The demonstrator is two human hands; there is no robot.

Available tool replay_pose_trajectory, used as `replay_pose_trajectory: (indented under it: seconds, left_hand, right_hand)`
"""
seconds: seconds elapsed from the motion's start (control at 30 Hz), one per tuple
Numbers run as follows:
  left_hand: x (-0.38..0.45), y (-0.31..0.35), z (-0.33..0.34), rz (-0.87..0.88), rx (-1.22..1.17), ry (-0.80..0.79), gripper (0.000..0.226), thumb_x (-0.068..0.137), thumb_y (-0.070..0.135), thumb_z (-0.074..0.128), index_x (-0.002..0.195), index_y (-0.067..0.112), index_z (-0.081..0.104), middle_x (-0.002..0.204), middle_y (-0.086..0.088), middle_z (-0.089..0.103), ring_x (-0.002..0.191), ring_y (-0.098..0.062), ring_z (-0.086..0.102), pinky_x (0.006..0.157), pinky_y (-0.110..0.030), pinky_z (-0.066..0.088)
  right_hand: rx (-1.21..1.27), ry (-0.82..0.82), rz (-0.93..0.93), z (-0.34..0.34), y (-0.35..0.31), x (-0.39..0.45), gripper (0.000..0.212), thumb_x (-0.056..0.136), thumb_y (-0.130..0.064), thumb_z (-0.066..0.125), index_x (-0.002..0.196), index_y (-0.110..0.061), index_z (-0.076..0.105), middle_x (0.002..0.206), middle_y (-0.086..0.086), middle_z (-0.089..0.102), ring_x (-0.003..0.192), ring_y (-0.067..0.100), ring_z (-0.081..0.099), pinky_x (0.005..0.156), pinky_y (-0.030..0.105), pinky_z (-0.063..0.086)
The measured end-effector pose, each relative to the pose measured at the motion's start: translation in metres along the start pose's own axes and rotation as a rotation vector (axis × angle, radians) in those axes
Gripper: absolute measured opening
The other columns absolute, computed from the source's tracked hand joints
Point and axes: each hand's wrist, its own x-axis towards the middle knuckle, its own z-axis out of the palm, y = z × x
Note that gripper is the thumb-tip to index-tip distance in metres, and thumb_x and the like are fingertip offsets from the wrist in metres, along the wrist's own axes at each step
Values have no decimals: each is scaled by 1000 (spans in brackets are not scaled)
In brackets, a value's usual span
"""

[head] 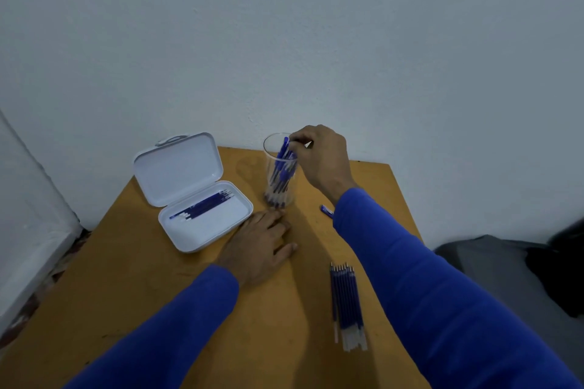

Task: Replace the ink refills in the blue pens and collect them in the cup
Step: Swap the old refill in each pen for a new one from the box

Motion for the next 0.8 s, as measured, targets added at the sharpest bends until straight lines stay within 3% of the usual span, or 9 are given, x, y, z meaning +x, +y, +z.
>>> replay_pose_trajectory:
  seconds: [0.23, 0.37, 0.43, 0.5, 0.6, 0.8]
  left_hand:
    - [2, 0, 1, 16, -3, 7, 62, 99, 61, 42, 149, 25, 47, 162, 7, 30, 147, -15, 24, 123, -38, 24]
    - [2, 0, 0, -1, 5, -3, 62, 99, 63, 41, 148, 26, 47, 161, 7, 31, 147, -15, 25, 123, -38, 23]
    - [2, 1, -1, -10, 7, -12, 62, 99, 63, 40, 149, 28, 46, 162, 8, 30, 148, -14, 24, 124, -38, 23]
    - [2, 3, -3, -14, 14, -16, 61, 99, 62, 41, 150, 29, 45, 162, 8, 29, 149, -14, 23, 124, -37, 22]
    - [2, 4, -4, -14, 16, -19, 61, 99, 62, 41, 150, 29, 44, 162, 8, 29, 150, -14, 22, 123, -36, 21]
    - [0, 2, -4, -17, -6, -16, 62, 98, 63, 41, 150, 29, 45, 162, 9, 30, 149, -13, 22, 123, -37, 22]
  right_hand:
    - [-33, 22, 90, -20, 39, -32, 14, 98, -15, 64, 104, -15, 77, 100, -4, 74, 84, 5, 60, 69, 5, 40]
    - [-121, -27, 201, -18, 69, -56, 17, 99, -14, 63, 110, -13, 76, 106, 1, 75, 89, 9, 62, 78, 19, 50]
    - [-227, -170, 312, -17, 85, -62, 22, 99, -12, 61, 118, -14, 73, 114, 4, 73, 98, 16, 66, 87, 29, 56]
    - [-406, -418, 426, -14, 98, -61, 29, 99, -13, 61, 127, -16, 68, 120, 7, 69, 106, 23, 65, 95, 37, 56]
    - [-489, -607, 527, -8, 112, -60, 33, 100, -19, 60, 133, -15, 62, 124, 9, 65, 114, 24, 62, 104, 35, 50]
    - [-573, -513, 457, 8, 135, -75, 30, 97, -12, 63, 128, -13, 61, 104, 8, 57, 101, 22, 62, 93, 33, 50]
